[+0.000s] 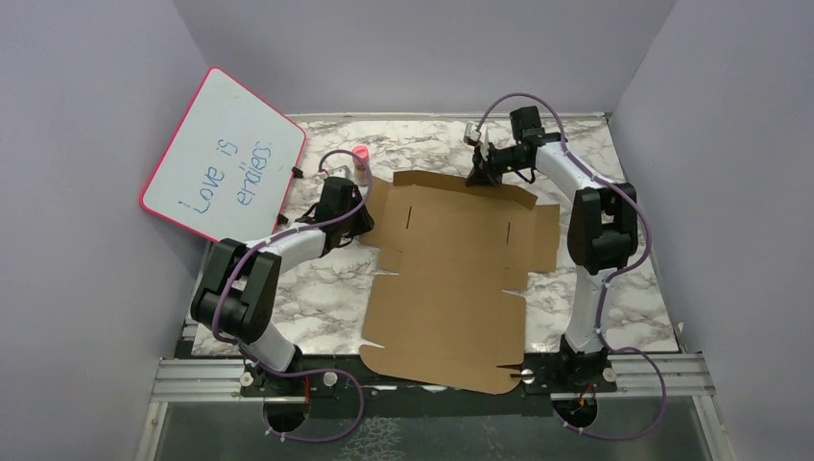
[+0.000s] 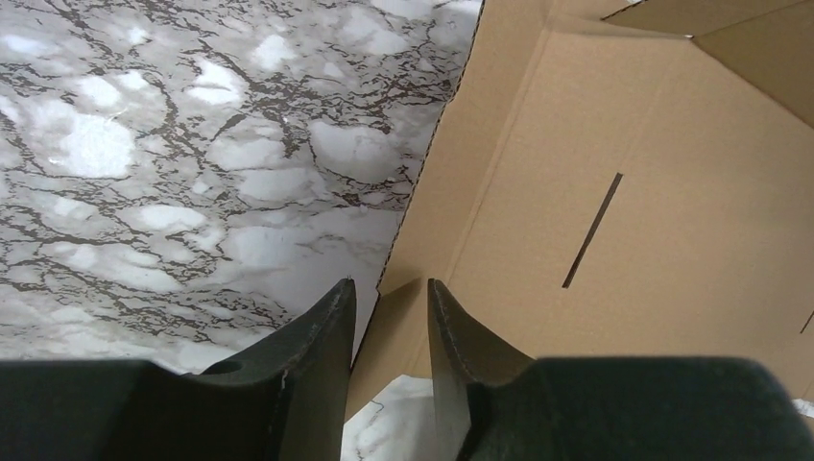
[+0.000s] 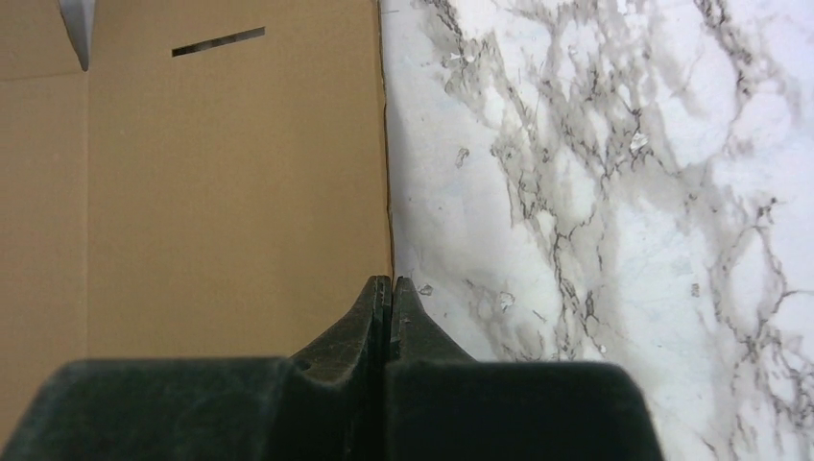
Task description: Fold the paper box
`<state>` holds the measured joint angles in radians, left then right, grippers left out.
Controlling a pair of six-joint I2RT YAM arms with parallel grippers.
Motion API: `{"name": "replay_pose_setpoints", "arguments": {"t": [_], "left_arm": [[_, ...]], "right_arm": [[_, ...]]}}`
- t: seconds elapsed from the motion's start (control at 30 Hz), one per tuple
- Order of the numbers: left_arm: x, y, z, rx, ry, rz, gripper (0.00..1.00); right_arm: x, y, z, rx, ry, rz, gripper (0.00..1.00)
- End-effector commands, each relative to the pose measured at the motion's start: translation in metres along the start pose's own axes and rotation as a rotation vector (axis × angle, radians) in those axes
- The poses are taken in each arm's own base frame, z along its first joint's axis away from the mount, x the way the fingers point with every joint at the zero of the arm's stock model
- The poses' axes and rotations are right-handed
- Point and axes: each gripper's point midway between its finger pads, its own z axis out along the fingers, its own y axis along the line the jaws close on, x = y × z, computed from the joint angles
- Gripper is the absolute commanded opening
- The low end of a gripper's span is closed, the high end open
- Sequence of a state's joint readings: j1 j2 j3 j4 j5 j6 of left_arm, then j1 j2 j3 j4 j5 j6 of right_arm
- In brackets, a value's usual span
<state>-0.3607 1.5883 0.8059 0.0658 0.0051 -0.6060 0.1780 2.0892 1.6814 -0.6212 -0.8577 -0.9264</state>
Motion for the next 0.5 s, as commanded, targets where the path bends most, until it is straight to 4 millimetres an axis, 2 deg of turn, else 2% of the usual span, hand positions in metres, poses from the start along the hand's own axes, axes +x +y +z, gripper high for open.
{"name": "replay_pose_setpoints", "arguments": {"t": [0.0, 0.23, 0.37, 0.47], "left_arm": [[-0.021, -0.009, 0.001, 0.031, -0.066, -0.002, 0.35], [-0.038, -0.021, 0.001, 0.078, -0.124, 0.000, 0.40], [-0.056, -0.020, -0.009, 0.078, -0.197, 0.001, 0.52], [-0.067, -0.018, -0.019, 0.081, -0.255, -0.005, 0.57]], "right_arm": [[-0.044, -0.013, -0.019, 0.075, -0.035, -0.154, 0.02], [-0.065, -0.010, -0.030, 0.120, 0.017, -0.254, 0.02], [-0.087, -0.002, -0.041, 0.157, 0.030, -0.338, 0.02], [-0.100, 0.005, -0.046, 0.176, 0.033, -0.401, 0.02]]}}
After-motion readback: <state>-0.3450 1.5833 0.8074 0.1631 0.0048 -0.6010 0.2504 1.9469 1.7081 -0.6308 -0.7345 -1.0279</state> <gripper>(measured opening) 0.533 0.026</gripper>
